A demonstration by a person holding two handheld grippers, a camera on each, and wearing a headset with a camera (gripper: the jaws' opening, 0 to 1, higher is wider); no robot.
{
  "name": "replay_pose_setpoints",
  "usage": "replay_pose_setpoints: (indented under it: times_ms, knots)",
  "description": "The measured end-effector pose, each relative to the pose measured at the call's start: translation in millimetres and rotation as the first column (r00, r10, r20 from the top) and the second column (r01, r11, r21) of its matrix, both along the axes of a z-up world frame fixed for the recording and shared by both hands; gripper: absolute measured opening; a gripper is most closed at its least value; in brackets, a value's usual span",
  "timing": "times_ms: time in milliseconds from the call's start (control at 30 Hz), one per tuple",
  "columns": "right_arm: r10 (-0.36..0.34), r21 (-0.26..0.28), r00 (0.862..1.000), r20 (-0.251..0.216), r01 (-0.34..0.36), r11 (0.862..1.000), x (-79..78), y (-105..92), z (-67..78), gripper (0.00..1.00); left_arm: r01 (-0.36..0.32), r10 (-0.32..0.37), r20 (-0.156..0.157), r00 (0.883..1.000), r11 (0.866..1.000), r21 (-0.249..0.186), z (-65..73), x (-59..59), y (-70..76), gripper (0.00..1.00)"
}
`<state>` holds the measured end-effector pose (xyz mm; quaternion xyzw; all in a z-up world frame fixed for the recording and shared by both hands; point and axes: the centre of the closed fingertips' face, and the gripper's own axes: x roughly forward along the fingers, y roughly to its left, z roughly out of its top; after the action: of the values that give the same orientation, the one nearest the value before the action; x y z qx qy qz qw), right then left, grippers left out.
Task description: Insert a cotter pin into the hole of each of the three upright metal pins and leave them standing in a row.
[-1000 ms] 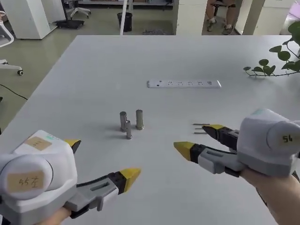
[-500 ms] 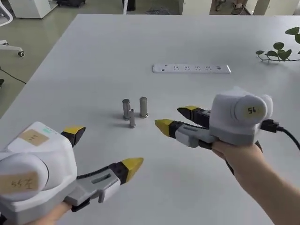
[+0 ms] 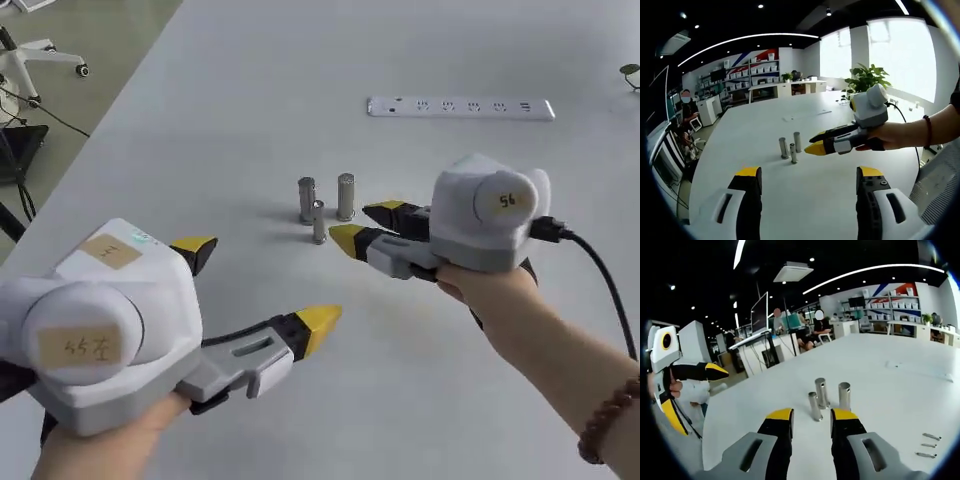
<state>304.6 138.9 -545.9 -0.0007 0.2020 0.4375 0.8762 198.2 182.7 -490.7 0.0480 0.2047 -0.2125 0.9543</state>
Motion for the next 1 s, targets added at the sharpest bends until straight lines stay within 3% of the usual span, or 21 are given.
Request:
replay_pose_setpoints:
  times_ms: [400, 567, 667, 900, 1000]
  knots:
    - [0.017, -0.008, 1.000, 0.009, -0.016, 1.000, 28.3, 18.4, -26.2, 0.17, -0.013, 0.013, -0.021, 1.000, 1.000, -0.008, -9.8, 2.1, 4.8, 0.75]
    - [0.017, 0.001, 1.000, 0.003, -0.017, 1.000, 29.1, 26.5, -29.6, 0.13, -0.017, 0.016, -0.029, 0.999, 1.000, -0.013, -11.4, 3.4, 6.7, 0.75]
    - [0.017, -0.003, 1.000, 0.006, -0.017, 1.000, 30.0, 27.5, -30.2, 0.10, -0.023, 0.022, -0.031, 0.999, 0.998, -0.054, -8.9, 4.9, 6.2, 0.75]
    - [0.008, -0.023, 1.000, 0.017, -0.007, 1.000, 30.2, 28.4, -33.2, 0.06, -0.026, 0.024, -0.033, 0.999, 0.998, -0.065, -7.8, 4.5, 6.0, 0.75]
    - [0.008, -0.034, 1.000, 0.024, -0.007, 0.999, 28.6, 29.5, -32.3, 0.05, -0.034, 0.031, -0.036, 0.999, 0.995, -0.090, -7.1, 4.0, 6.2, 0.75]
